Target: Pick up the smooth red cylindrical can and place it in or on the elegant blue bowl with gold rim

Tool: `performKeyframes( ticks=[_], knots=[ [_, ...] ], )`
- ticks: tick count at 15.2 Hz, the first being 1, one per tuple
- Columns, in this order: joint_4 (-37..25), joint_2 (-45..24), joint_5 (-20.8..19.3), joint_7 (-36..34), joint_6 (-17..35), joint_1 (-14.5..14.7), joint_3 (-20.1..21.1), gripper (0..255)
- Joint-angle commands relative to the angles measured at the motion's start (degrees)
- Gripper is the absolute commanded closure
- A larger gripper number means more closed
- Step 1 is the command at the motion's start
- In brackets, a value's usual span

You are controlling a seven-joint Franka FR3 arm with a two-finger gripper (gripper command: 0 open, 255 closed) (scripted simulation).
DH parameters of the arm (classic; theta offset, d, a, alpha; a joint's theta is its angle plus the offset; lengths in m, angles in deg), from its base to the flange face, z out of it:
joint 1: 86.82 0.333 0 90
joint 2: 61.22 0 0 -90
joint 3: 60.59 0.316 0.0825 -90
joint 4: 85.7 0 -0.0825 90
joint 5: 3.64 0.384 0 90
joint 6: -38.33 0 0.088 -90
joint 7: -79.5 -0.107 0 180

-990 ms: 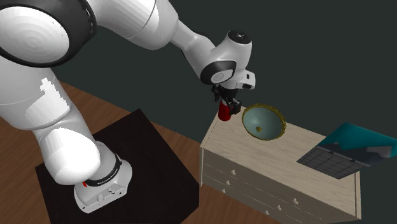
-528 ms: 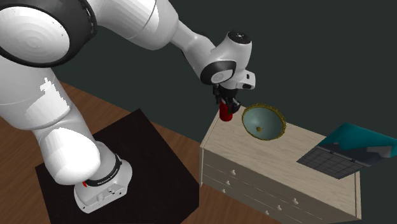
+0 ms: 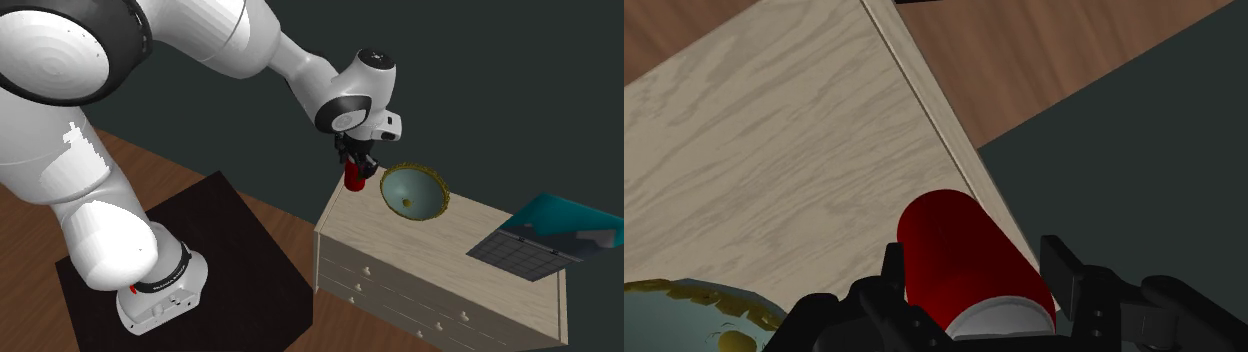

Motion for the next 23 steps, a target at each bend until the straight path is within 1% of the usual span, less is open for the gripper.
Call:
performKeyframes(
  ticks=[1, 12, 23],
  knots=[
    [-0.15, 0.54, -0.18, -0.14, -0.73, 0.06, -0.01, 255],
    [-2.79, 6.19, -1.96, -1.56, -8.90, 0.20, -0.25, 255],
    [-6.93, 10.44, -3.07, -2.53, -17.21, 0.24, -0.21, 255]
  ],
)
